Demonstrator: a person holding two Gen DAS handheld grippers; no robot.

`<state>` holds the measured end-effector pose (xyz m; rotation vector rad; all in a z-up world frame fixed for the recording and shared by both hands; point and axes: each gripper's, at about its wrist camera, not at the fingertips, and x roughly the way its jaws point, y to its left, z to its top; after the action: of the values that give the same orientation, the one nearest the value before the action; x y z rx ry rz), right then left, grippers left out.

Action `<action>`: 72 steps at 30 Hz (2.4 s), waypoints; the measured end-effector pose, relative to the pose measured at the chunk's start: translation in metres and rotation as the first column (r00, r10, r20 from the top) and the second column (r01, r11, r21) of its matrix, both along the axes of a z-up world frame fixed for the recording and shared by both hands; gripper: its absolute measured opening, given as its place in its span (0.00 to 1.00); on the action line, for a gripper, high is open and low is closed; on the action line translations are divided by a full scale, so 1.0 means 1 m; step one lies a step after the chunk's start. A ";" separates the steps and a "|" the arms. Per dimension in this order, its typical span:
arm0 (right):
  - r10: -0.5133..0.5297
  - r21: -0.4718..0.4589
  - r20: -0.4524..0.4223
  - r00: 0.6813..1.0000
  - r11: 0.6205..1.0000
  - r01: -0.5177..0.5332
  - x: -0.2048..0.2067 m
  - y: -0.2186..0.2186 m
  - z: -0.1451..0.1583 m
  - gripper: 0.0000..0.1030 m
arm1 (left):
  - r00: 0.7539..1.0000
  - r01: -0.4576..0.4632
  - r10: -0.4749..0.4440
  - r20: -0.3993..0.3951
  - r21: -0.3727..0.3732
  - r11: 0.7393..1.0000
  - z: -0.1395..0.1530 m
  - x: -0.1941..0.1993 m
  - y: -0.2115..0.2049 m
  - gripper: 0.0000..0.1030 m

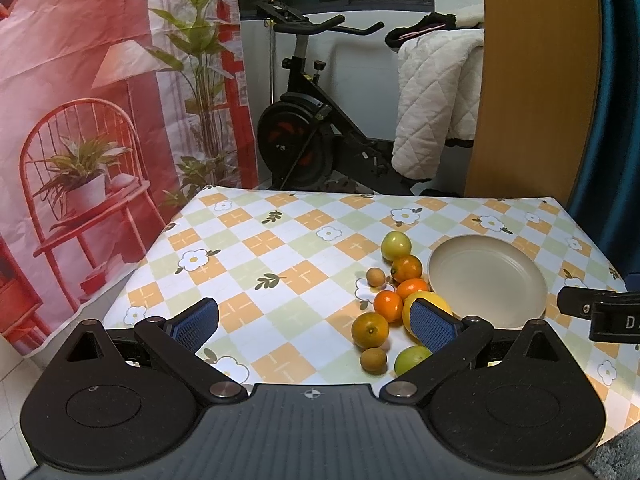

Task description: Organize fruits

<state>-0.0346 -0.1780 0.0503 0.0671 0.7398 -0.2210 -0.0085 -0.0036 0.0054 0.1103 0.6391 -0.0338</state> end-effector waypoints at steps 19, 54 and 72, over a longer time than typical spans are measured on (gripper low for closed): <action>0.120 0.064 0.053 0.991 0.990 -0.123 0.002 -0.005 -0.052 0.82 | 0.995 0.075 -0.082 -0.057 -0.108 0.991 -0.041 0.022 0.009 0.55; 0.370 0.001 -0.021 0.929 0.929 -0.370 0.016 0.014 -0.123 0.65 | 0.944 0.249 -0.287 -0.165 -0.219 0.943 -0.095 0.045 -0.004 0.41; 0.417 0.033 -0.047 0.908 0.909 -0.416 0.021 0.013 -0.140 0.63 | 0.896 0.358 -0.411 -0.170 -0.271 0.894 -0.104 0.042 -0.025 0.41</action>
<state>-0.0141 -0.1646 -0.0892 -0.0772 0.7915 0.1959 0.0338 -0.0289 -0.0991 0.0046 0.8261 -0.5148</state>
